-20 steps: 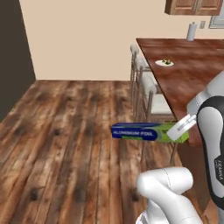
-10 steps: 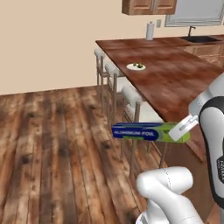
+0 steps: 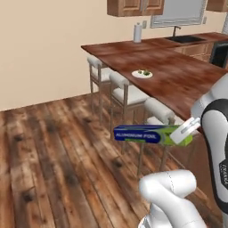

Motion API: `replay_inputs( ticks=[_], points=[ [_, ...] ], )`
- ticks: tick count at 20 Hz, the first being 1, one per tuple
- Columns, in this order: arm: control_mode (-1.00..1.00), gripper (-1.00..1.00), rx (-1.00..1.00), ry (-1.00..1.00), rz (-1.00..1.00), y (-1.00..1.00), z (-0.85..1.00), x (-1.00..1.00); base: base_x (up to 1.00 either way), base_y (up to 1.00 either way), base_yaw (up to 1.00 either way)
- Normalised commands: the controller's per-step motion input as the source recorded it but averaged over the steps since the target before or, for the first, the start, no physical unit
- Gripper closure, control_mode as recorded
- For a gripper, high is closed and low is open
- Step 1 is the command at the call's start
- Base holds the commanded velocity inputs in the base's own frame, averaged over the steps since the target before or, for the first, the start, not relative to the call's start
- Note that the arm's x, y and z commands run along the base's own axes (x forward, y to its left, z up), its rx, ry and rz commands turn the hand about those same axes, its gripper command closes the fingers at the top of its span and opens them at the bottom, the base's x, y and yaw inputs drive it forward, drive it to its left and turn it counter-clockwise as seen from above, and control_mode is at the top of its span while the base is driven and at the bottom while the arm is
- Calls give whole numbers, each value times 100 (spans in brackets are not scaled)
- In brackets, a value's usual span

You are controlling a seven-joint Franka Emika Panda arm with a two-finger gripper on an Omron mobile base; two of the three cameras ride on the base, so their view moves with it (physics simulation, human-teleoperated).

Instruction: Retrieve the tupperware and aluminum foil from the cabinet and place them on the dining counter near the plate with lemon wedges to prepare for storing leftovers.

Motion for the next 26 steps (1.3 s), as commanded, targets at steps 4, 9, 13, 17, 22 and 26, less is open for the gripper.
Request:
replay_inputs(
  ticks=[4,9,13,17,22,26],
  points=[
    [100,100,0,0,0,0,0,0,87,67,-48],
    [100,100,0,0,0,0,0,0,88,60,-47],
    [100,100,0,0,0,0,0,0,88,65,-46],
    [100,100,0,0,0,0,0,0,86,76,-46],
    [100,100,0,0,0,0,0,0,84,76,-47],
    [100,100,0,0,0,0,0,0,84,72,-47]
  ],
)
